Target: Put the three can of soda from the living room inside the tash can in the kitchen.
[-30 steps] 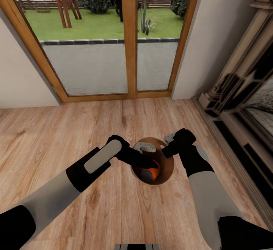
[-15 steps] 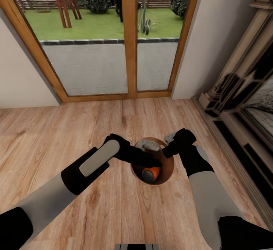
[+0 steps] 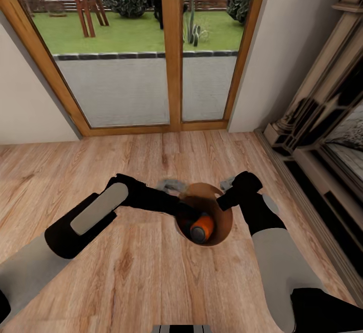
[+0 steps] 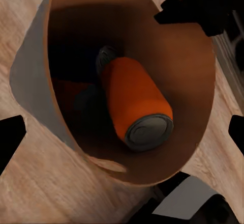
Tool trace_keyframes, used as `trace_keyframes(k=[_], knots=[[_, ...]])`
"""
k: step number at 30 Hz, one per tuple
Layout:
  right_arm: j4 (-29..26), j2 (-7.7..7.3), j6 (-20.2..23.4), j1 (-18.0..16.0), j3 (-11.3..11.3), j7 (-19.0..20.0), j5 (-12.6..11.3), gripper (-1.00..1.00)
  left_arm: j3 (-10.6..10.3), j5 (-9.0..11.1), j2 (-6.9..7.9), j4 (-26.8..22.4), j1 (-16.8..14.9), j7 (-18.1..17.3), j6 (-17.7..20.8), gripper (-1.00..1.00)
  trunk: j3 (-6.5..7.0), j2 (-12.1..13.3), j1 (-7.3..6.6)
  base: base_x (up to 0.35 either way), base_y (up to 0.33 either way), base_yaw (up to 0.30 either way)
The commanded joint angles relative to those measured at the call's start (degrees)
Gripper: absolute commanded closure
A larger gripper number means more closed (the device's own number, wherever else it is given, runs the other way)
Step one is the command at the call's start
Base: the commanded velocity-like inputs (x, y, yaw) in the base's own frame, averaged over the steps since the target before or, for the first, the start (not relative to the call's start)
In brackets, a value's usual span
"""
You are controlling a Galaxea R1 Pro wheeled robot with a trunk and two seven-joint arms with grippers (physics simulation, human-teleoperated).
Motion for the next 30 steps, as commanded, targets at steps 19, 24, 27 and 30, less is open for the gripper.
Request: trace_keyframes(k=[19,24,27,30], knots=[[-0.05,-4.93,0.55,-0.75,-8.52,0.83,-1.07,1.00,44.29,-16.92,17.10,-0.58,21.78,-18.93,-2.27,-1.00,0.00,0.00,0.00,0.000,0.000,0.000],[0.11,-5.84,0.55,-1.44,-11.34,0.92,0.07,1.00,44.23,-34.96,16.87,0.32,26.57,-29.10,-10.79,-1.00,0.00,0.00,0.00,0.000,0.000,0.000],[2.34,-7.32,0.55,-2.05,-12.24,1.04,0.96,1.00,44.11,-46.89,15.01,4.79,32.61,-35.79,-21.82,-1.00,0.00,0.00,0.00,0.000,0.000,0.000],[7.28,-8.87,0.55,-3.72,-12.90,1.08,1.04,1.00,43.93,-49.10,13.97,8.07,34.23,-36.98,-29.05,-1.00,0.00,0.00,0.00,0.000,0.000,0.000]])
